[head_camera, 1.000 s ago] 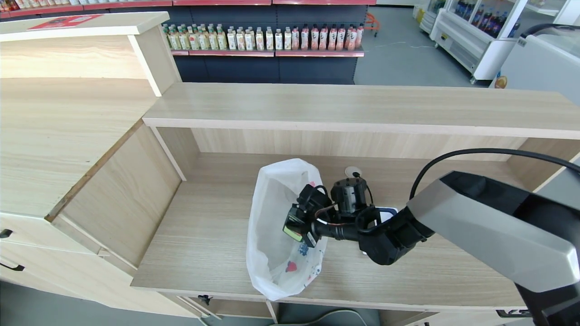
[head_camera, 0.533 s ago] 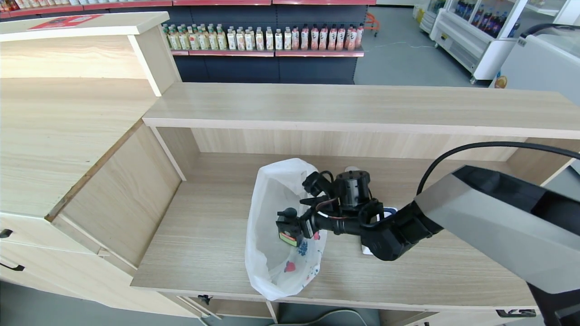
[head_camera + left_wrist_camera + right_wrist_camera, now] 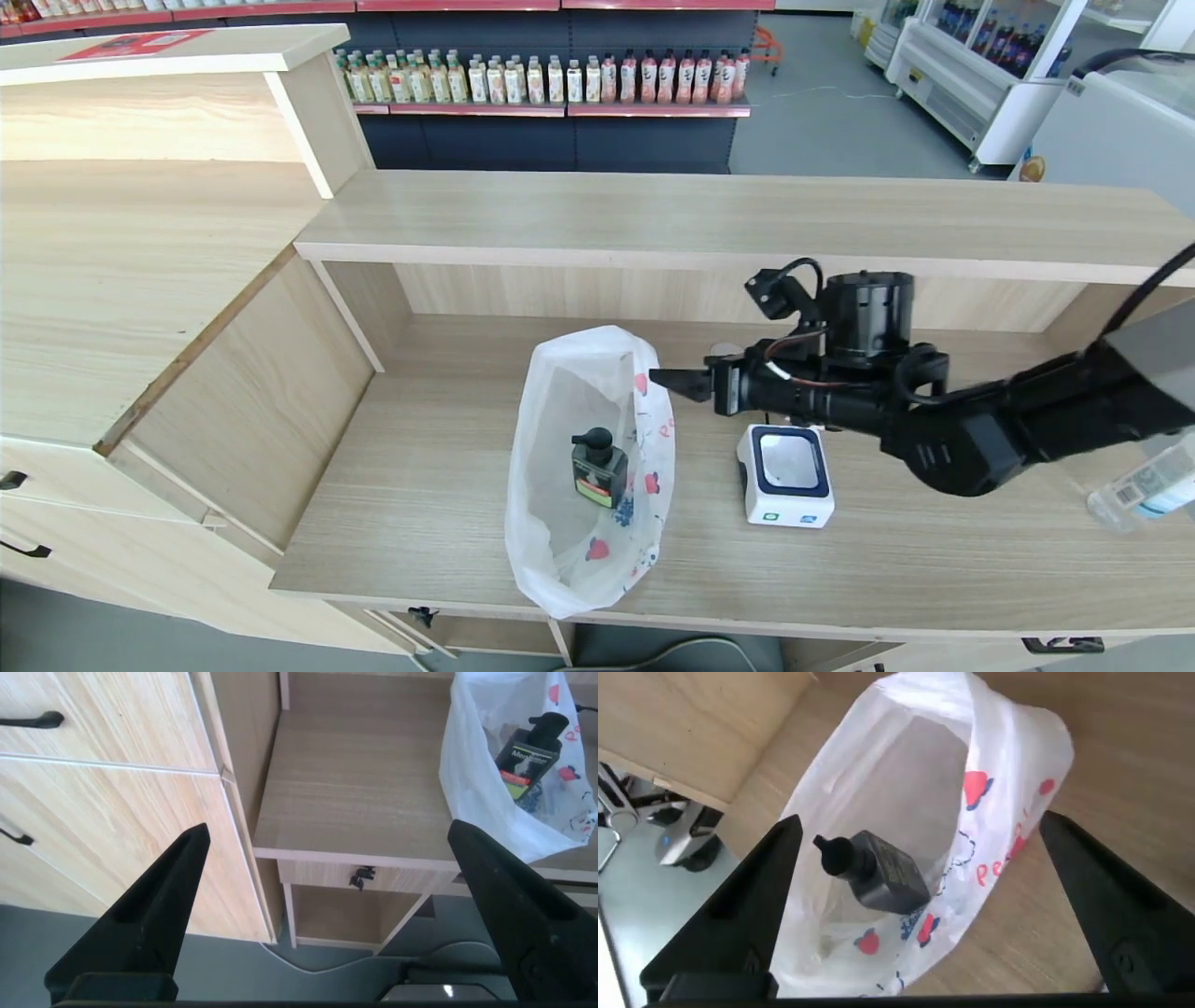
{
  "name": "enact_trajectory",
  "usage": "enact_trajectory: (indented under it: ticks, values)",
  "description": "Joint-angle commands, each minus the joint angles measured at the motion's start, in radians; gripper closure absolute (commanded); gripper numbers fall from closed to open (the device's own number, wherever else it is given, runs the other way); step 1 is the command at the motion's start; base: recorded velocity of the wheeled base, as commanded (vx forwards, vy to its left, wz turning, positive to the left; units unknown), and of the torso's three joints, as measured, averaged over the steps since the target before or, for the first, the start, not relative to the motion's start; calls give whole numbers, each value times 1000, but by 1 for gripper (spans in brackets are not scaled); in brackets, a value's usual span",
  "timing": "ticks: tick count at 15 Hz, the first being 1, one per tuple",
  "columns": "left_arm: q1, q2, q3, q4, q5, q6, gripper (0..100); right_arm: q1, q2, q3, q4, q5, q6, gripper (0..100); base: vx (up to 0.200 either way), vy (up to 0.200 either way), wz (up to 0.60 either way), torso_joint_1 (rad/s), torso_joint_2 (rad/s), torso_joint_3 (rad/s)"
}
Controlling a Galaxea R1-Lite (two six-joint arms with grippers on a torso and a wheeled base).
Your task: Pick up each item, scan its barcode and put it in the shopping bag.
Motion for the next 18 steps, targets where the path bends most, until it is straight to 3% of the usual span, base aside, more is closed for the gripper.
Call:
enact_trajectory:
  ticks: [1,3,4,5,8,13,18]
  values:
    - [1,0,0,0,0,0,0,-163,-320,184,60,-3,-34,0,0,0,0,0,0,0]
    - [1,0,0,0,0,0,0,-401,-501,244,319,-43,-258,0,0,0,0,0,0,0]
    - [1,0,0,0,0,0,0,-441,-522,252,350,-51,-284,0,0,0,0,0,0,0]
    - [1,0,0,0,0,0,0,-563,-578,306,401,-86,-312,0,0,0,0,0,0,0]
    - [1,0,0,0,0,0,0,-683,-674,436,405,-126,-309,0,0,0,0,0,0,0]
    - [1,0,0,0,0,-6,0,-717,-815,480,497,-138,-310,0,0,0,0,0,0,0]
    - [1,0,0,0,0,1,0,-718,-818,479,514,-215,-309,0,0,-200,0,-2,2,2]
